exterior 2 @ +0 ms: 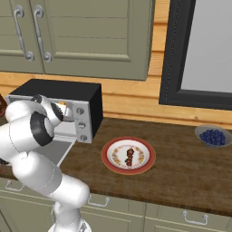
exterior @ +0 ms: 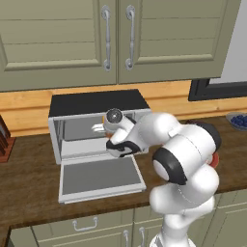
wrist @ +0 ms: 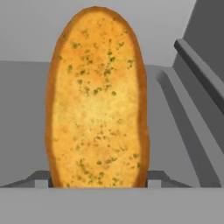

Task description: Pick up the kebab skewer and baguette bread, and place them inside the toaster oven. Close the toaster oven door and start by setting the timer.

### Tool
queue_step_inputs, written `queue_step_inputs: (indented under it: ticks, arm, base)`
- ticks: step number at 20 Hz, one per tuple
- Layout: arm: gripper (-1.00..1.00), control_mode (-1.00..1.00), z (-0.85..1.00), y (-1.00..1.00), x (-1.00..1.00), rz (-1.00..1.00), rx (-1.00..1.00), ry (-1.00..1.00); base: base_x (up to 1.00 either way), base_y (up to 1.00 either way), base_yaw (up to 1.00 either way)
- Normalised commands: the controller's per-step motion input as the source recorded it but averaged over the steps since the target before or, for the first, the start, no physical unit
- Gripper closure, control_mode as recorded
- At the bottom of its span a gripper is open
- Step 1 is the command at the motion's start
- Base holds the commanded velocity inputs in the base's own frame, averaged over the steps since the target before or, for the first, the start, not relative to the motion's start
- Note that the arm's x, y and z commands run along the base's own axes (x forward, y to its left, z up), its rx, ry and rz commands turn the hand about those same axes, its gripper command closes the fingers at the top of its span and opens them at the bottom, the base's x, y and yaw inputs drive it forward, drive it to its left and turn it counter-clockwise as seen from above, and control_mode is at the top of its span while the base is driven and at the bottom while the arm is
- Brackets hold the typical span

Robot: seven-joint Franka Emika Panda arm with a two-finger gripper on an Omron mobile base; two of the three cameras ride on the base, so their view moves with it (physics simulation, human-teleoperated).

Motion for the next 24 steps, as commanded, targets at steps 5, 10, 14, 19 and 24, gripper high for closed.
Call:
queue_step_inputs:
  ticks: [5, 10, 14, 19, 24]
  arm:
    - [1.00, -1.00, -0.24, 0.01, 0.09, 0.00, 0.00, -0.11]
    - [1.00, -1.00, 0.00, 0.00, 0.23, 0.00, 0.00, 0.00]
    - [1.00, -1.00, 0.00, 0.00, 0.19, 0.00, 0.00, 0.01]
    - [-1.00, -1.00, 0.00, 0.00, 0.10, 0.00, 0.00, 0.00]
    - [-1.00, -1.00, 0.00, 0.00, 0.00, 0.00, 0.00, 0.00]
  base:
    - [0.00, 0.00, 0.00]
    - [0.00, 0.00, 0.00]
    - [0.00, 0.00, 0.00]
    - [0.00, 0.00, 0.00]
    - [0.00, 0.00, 0.00]
